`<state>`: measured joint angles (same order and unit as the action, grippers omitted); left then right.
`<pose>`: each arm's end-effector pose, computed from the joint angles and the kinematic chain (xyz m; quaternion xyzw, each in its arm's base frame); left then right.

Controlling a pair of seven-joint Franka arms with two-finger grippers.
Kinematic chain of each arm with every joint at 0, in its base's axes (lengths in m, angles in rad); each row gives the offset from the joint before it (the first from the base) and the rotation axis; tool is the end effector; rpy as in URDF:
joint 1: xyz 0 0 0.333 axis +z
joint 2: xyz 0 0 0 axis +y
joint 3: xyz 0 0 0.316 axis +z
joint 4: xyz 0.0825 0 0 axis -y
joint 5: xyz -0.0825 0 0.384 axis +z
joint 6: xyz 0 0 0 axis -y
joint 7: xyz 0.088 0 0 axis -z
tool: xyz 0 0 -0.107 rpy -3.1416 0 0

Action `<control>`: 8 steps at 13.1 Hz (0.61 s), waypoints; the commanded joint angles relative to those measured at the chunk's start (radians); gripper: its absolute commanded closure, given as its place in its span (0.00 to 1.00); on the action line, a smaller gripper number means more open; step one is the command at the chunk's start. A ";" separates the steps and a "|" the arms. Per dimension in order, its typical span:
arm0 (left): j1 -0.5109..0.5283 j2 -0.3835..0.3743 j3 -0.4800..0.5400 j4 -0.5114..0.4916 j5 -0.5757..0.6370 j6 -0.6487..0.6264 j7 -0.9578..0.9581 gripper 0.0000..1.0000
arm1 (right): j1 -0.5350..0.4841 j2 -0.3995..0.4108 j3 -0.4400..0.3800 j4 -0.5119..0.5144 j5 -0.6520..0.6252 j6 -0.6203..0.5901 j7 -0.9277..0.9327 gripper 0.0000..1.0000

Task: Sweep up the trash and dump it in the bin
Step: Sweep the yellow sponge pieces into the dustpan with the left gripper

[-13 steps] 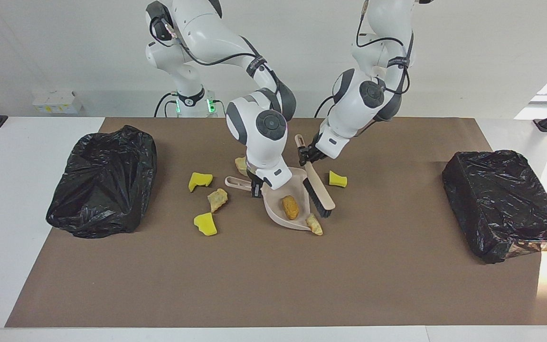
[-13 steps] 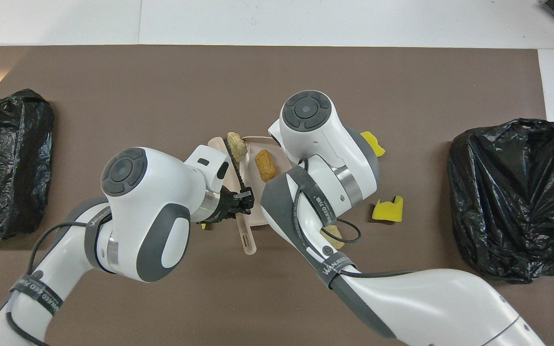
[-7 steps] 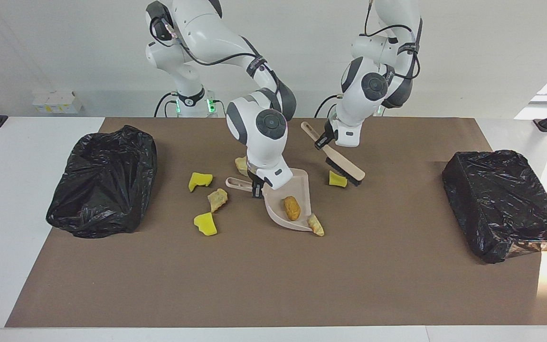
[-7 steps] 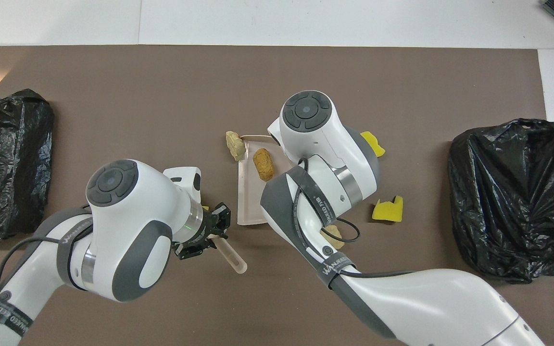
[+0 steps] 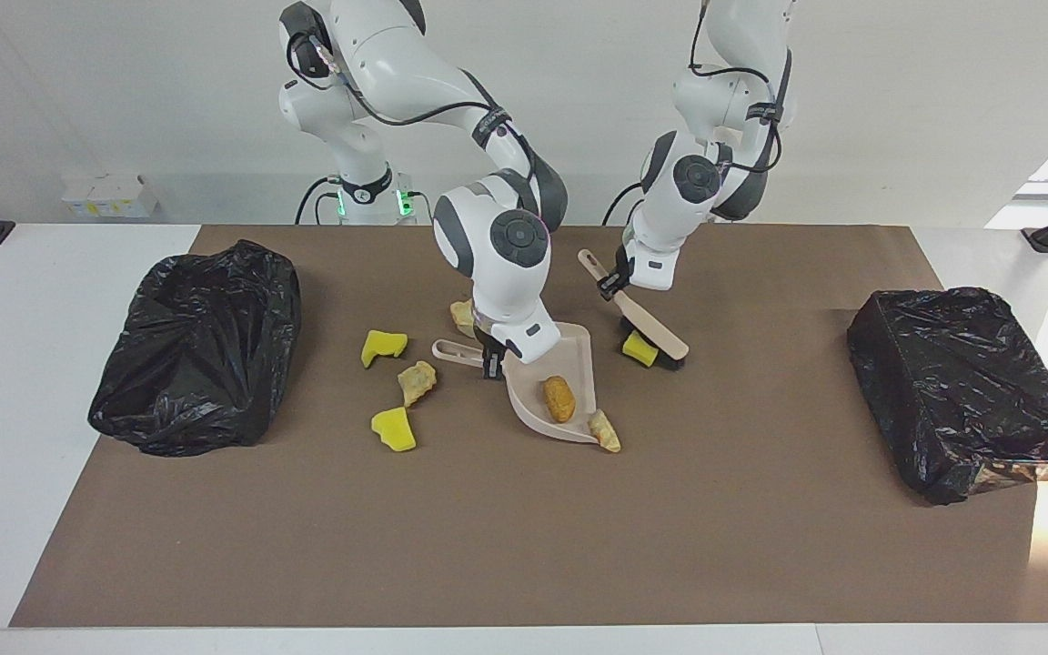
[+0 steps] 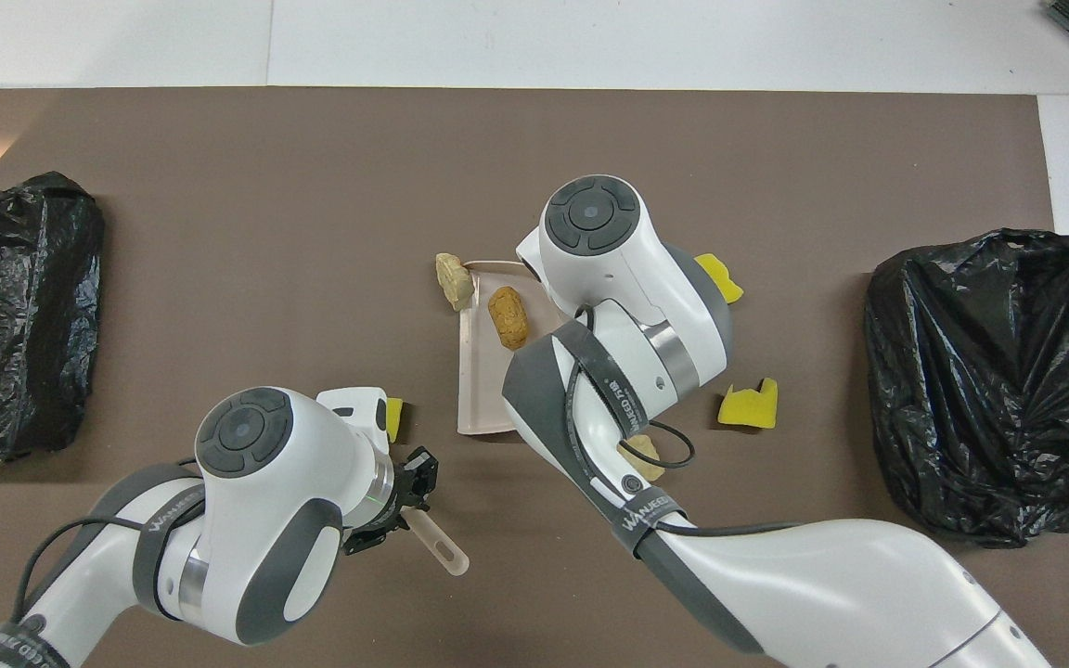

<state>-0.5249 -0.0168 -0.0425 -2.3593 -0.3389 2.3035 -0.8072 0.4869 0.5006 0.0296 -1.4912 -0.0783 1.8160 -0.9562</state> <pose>0.4133 -0.2716 0.3322 0.9647 0.2323 -0.0927 0.0827 0.5927 0.3258 0.3685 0.7299 0.6773 -0.0920 0.0099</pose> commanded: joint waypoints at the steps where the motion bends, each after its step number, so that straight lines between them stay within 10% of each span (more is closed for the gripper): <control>1: 0.006 0.066 0.001 0.060 -0.020 0.082 0.189 1.00 | -0.010 -0.014 0.009 -0.018 0.017 0.014 0.000 1.00; 8: -0.012 0.155 -0.076 0.270 -0.025 -0.026 0.244 1.00 | -0.014 -0.014 0.009 -0.018 0.019 0.011 -0.001 1.00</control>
<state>-0.5356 0.1317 -0.1308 -2.1568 -0.3525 2.3626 -0.5811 0.4857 0.5006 0.0296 -1.4918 -0.0783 1.8160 -0.9562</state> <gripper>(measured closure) 0.731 0.687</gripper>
